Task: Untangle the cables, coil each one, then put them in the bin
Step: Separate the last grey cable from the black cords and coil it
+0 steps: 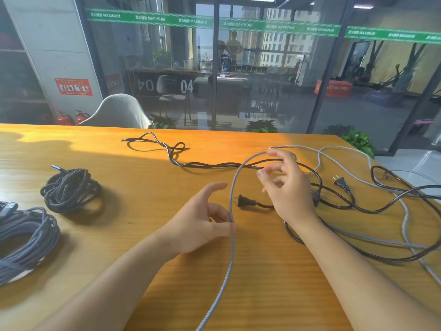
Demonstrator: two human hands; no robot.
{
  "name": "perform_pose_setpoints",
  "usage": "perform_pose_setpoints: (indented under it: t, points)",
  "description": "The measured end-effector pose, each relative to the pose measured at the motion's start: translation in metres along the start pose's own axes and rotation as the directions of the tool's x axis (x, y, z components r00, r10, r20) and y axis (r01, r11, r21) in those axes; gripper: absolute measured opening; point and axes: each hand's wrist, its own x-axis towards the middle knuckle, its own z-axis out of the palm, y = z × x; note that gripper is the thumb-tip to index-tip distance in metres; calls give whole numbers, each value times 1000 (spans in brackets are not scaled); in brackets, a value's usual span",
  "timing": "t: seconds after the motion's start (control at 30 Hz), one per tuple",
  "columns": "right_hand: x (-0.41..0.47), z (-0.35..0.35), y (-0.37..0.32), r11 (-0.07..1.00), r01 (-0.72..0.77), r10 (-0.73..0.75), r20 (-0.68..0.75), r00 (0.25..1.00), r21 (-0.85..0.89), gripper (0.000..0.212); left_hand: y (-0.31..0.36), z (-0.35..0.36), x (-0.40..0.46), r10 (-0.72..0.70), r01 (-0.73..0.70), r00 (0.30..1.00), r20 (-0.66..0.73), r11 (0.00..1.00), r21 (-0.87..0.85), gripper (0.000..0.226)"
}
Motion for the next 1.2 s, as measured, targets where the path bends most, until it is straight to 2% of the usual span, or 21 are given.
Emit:
perform_pose_setpoints:
  t: [0.1,0.2,0.27,0.43,0.5,0.57,0.67,0.73,0.8,0.9,1.0,1.1,1.13,1.2]
  points:
    - [-9,4,-11,996,-20,-9,315,949,88,36,-7,-3,8,29,-39,976,-216,998,-44,82]
    - [-19,10,-21,984,-97,-16,613,790,151,32,-12,-15,13,19,-57,923,-385,995,-88,77]
    - [-24,13,-29,972,-148,-19,693,721,181,34,-14,-23,12,0,-49,901,-434,994,-100,76]
    - [-26,14,-32,974,-145,-37,753,657,174,26,-13,-23,13,-3,-54,911,-412,990,-127,75]
    - [-26,14,-32,977,-136,-30,745,666,161,17,-12,-21,13,-5,-45,920,-391,992,-118,73]
    - [-25,15,-27,987,-108,-1,678,735,120,11,-11,-20,12,-21,-22,933,-359,993,-116,68]
    - [-20,19,-14,1000,-16,23,471,882,-20,5,-3,-18,8,-38,14,965,-260,995,-95,52]
    - [-13,18,-5,998,-10,30,294,955,-67,3,3,-15,5,-40,26,982,-186,997,-77,47]
    - [-6,11,2,995,-9,24,143,989,-102,5,6,-14,2,-46,39,991,-129,997,-62,47]
    - [1,0,11,990,-23,25,12,1000,-138,8,7,-15,1,-68,65,996,-50,996,-59,54]
    - [2,-3,13,988,-40,38,-14,999,-148,8,5,-15,0,-50,48,999,-20,997,-65,60]
    - [1,-1,6,995,-50,51,12,999,-87,7,-1,-15,3,-28,22,997,-73,997,-79,63]
    - [0,0,2,998,-47,48,51,998,-37,14,-2,-16,5,-16,6,994,-105,995,-95,65]
    - [-5,2,-9,997,-19,2,226,974,74,31,-3,-18,6,6,-27,986,-168,992,-121,65]
